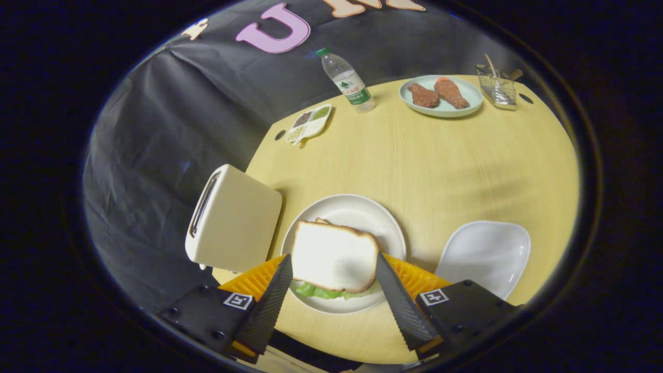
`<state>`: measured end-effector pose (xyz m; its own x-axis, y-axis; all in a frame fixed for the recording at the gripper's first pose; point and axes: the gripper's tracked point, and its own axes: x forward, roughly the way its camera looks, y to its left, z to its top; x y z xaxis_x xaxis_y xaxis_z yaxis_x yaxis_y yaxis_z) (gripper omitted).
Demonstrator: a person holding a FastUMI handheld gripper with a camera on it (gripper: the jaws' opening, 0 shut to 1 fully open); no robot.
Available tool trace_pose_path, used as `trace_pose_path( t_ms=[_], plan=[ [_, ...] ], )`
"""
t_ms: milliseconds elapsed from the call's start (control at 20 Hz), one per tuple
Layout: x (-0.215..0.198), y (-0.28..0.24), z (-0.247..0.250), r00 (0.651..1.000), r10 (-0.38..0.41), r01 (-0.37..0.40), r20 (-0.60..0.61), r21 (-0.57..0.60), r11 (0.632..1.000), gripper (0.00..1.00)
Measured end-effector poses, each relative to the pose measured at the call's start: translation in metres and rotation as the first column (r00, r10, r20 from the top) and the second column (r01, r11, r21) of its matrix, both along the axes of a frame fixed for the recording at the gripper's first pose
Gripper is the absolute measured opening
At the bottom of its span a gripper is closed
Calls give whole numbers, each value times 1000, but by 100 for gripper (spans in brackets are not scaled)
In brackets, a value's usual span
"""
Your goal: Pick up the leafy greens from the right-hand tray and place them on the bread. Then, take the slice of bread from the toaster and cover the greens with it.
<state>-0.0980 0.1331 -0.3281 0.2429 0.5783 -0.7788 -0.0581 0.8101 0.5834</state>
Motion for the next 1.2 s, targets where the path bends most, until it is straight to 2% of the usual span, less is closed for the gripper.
trace_pose_path(
  t_ms=[150,300,550,750,850,1100,1200],
  plan=[
    [16,-13,24,995,-28,28,98,5,1000,100],
    [36,-33,58,970,-52,57,238,-15,998,100],
    [68,-61,121,881,-85,120,466,-46,992,100],
    [84,-89,173,775,-95,186,625,-81,979,100],
    [94,-109,195,702,-78,234,708,-125,964,100],
    [111,-146,248,517,-55,393,854,-180,902,100],
    [112,-161,261,469,-79,457,880,-165,874,100]
  ],
)
